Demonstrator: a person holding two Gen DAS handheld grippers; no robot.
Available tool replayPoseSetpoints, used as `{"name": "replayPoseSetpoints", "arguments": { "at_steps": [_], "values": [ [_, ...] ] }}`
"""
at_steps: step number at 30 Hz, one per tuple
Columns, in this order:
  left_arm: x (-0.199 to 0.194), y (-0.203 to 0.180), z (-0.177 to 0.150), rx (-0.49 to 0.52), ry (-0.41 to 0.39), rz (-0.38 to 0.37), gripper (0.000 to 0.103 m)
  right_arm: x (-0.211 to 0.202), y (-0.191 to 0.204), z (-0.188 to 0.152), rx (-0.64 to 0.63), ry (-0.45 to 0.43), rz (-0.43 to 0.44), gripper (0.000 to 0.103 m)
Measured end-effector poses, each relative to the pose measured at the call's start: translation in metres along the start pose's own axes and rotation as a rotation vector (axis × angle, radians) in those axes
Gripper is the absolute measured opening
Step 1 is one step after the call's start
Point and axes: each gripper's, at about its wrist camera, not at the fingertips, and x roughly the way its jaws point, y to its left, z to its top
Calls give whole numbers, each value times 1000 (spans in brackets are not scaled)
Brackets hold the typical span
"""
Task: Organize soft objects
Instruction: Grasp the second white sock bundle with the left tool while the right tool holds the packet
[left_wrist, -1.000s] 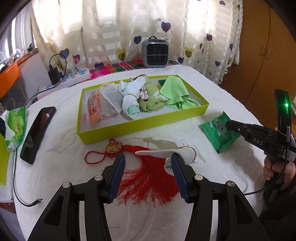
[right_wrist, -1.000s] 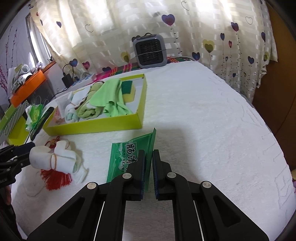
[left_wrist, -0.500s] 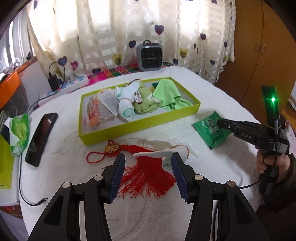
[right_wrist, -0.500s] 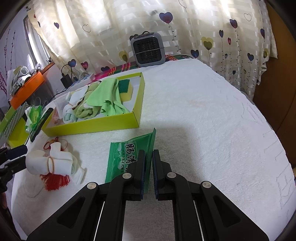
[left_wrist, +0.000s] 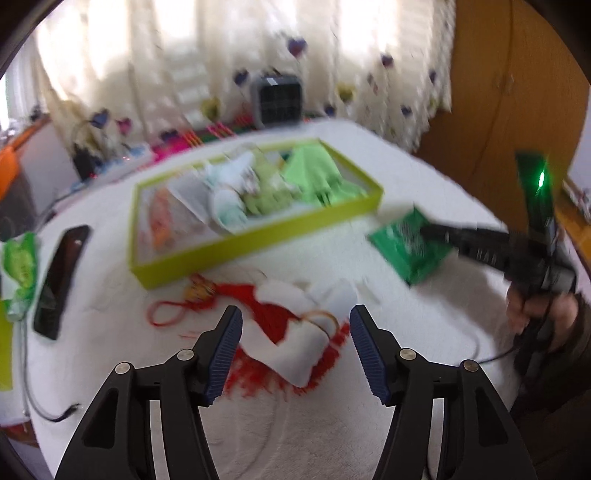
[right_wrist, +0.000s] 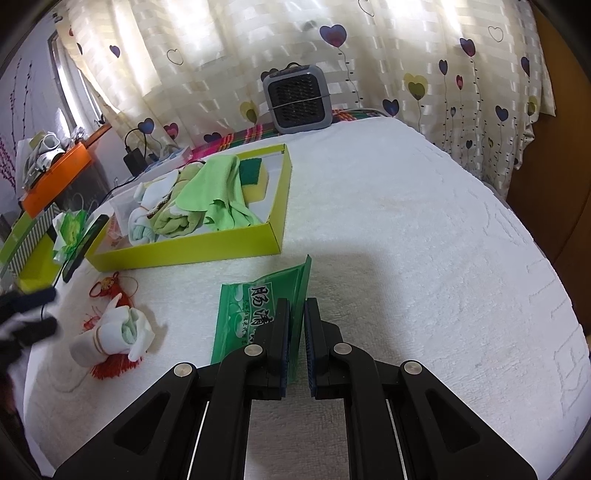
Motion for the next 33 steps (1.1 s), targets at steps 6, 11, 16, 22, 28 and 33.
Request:
{"name": "replayPoseSetpoints", "arguments": {
  "at_steps": [6, 11, 16, 22, 28, 33],
  "values": [
    [16, -6, -3, 39, 24, -5, 60, 0, 1, 0, -4, 3, -2, 8],
    [26, -6, -4, 48, 49, 10, 60, 0, 1, 0, 1, 4, 0, 8],
    [31, -8, -6, 48, 59, 6, 59, -1, 2, 0, 3, 5, 0, 8],
    [35, -7, -7, 32, 67, 7, 42, 0, 0, -1, 9, 7, 3, 8],
    [34, -6, -7, 14, 57, -5, 33, -1, 0, -1, 6, 4, 1, 8],
    [32, -4, -8, -1, 45, -10, 31, -1, 0, -1, 6, 5, 2, 8]
  ]
}}
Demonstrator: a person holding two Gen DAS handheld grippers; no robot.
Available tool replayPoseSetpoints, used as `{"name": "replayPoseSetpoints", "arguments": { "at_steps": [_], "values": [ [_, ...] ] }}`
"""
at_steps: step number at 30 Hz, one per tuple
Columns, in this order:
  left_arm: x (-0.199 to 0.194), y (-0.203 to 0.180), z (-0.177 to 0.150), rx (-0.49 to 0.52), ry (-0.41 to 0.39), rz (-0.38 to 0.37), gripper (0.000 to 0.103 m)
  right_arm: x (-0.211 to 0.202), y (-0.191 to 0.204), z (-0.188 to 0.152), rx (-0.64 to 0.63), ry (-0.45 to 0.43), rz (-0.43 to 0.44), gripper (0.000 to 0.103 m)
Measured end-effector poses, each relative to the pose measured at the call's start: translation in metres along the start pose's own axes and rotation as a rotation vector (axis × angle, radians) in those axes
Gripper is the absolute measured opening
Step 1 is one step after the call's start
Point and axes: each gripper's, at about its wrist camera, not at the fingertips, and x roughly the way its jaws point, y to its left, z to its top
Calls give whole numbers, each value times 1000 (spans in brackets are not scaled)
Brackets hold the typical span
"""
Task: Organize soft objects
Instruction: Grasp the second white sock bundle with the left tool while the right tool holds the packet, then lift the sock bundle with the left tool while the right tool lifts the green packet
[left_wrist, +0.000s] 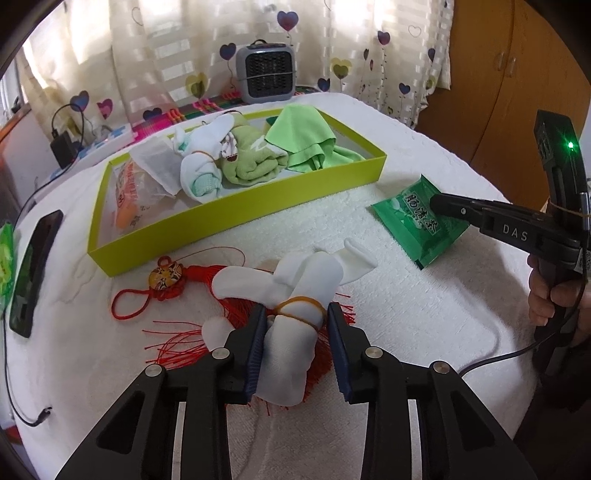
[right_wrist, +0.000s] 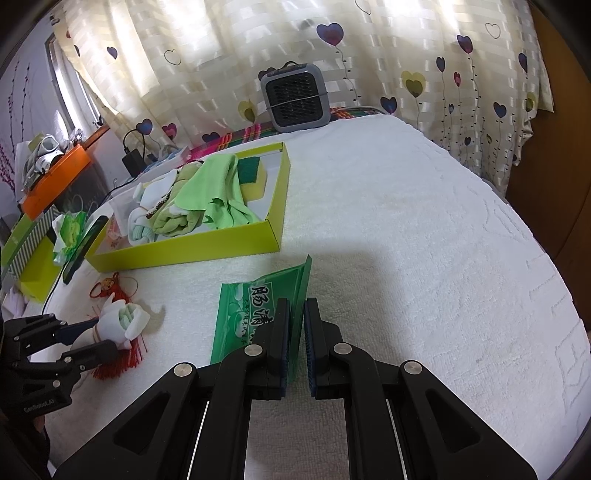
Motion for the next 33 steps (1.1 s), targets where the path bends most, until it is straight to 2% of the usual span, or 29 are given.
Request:
{"name": "replayPoseSetpoints", "arguments": {
  "at_steps": [21, 33],
  "values": [
    [-19, 7, 2, -56, -70, 3, 30, -16, 5, 1, -2, -53, 32, 8],
    [-34, 15, 6, -102, -117, 4, 30, -33, 12, 7, -9, -97, 87, 5]
  ]
}}
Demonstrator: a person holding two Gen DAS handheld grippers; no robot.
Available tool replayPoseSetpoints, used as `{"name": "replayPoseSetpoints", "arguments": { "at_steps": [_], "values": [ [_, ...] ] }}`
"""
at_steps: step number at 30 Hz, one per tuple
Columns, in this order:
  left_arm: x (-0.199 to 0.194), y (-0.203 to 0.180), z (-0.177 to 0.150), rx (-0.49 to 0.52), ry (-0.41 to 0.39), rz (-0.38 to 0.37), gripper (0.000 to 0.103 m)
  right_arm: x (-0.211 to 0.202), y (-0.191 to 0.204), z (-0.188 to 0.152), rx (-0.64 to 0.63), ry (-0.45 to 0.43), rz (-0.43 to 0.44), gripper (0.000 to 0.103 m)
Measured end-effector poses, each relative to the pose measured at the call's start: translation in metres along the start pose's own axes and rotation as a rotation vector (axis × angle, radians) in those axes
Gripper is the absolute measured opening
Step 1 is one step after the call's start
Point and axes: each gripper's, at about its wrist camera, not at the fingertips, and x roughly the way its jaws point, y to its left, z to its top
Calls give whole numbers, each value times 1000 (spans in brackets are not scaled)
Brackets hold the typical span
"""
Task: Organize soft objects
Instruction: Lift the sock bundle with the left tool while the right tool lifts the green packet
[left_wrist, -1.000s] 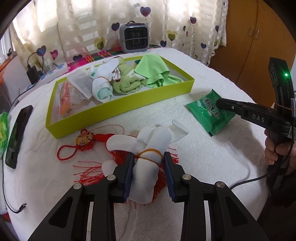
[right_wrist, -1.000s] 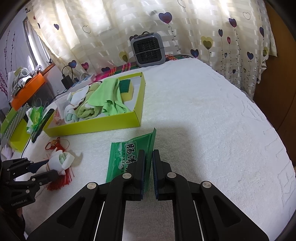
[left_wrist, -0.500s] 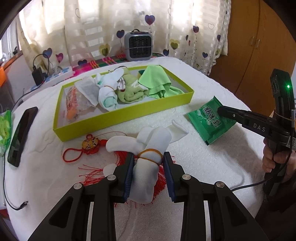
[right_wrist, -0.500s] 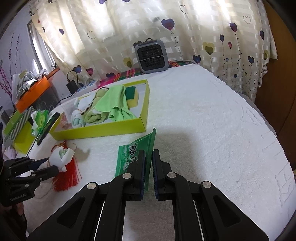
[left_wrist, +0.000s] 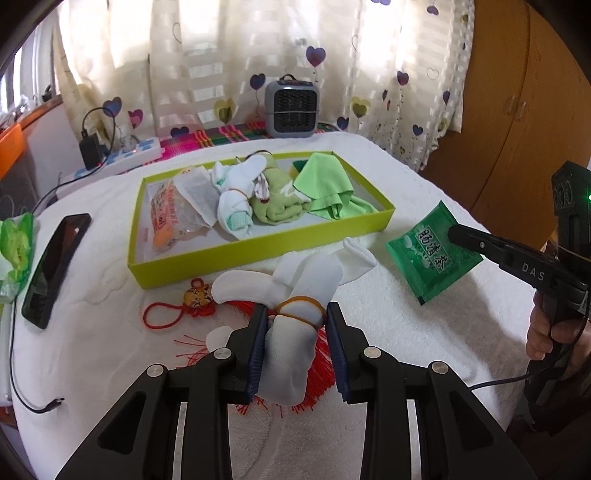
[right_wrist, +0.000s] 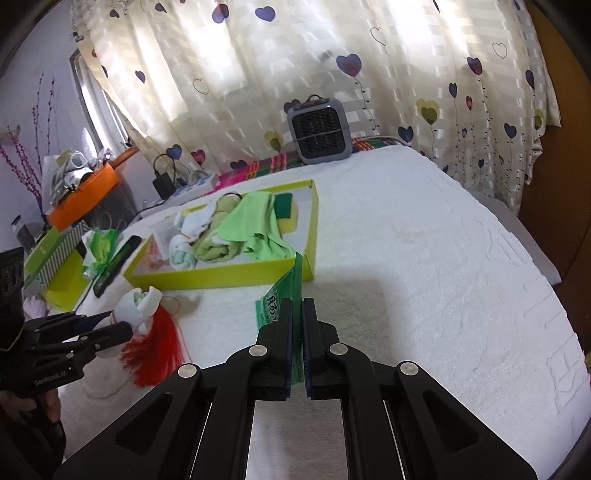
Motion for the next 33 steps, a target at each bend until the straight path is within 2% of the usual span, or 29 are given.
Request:
{"name": "replayPoseSetpoints", "arguments": {
  "at_steps": [7, 16, 33],
  "values": [
    [-6, 7, 4, -12, -17, 16, 30, -9, 7, 6, -11, -33, 32, 4],
    [-28, 33, 18, -65, -78, 58, 30, -14, 10, 14, -17, -61, 62, 4],
    [-52, 62, 18, -144, -124, 96, 30, -12, 18, 16, -24, -59, 113, 4]
  ]
}}
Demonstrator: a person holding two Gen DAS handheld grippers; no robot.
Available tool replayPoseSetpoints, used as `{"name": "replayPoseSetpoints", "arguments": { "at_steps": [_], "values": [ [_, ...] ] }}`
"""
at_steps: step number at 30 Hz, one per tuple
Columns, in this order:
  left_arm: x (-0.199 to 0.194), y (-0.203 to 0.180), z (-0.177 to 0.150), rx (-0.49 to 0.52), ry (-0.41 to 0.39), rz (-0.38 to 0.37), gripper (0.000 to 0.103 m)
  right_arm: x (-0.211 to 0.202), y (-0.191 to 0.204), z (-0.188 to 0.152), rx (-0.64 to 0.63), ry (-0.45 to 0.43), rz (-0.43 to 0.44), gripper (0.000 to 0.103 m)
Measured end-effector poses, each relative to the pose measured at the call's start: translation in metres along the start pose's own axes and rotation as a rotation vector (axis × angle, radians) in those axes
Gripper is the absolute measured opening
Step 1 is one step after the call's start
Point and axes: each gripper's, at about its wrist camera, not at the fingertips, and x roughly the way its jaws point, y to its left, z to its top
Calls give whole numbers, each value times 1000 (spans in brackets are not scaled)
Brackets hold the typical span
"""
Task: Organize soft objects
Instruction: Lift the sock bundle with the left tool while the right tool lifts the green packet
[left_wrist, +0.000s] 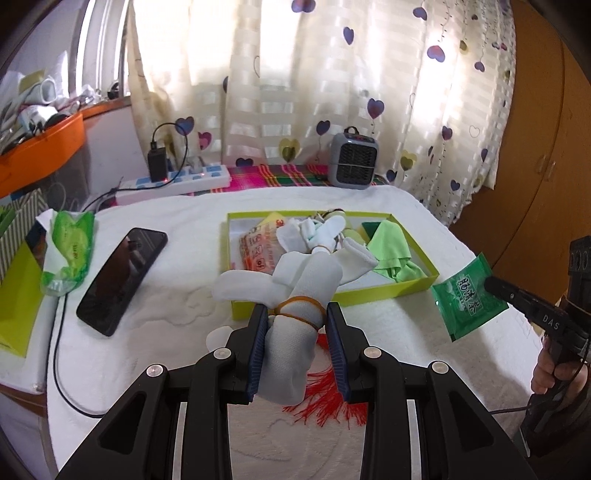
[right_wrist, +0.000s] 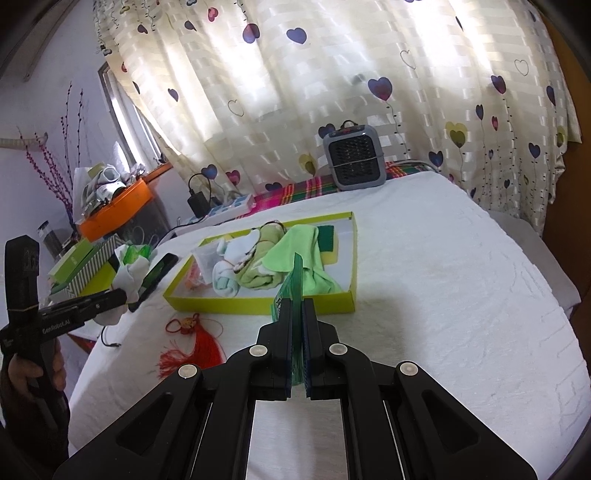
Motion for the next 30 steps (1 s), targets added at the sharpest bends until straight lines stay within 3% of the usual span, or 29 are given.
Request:
{"name": "replayPoseSetpoints", "arguments": {
  "at_steps": [30],
  "values": [
    [14, -3, -7, -16, 42, -33, 30, 12, 2, -11, -14, 49, -8, 4]
  ]
}}
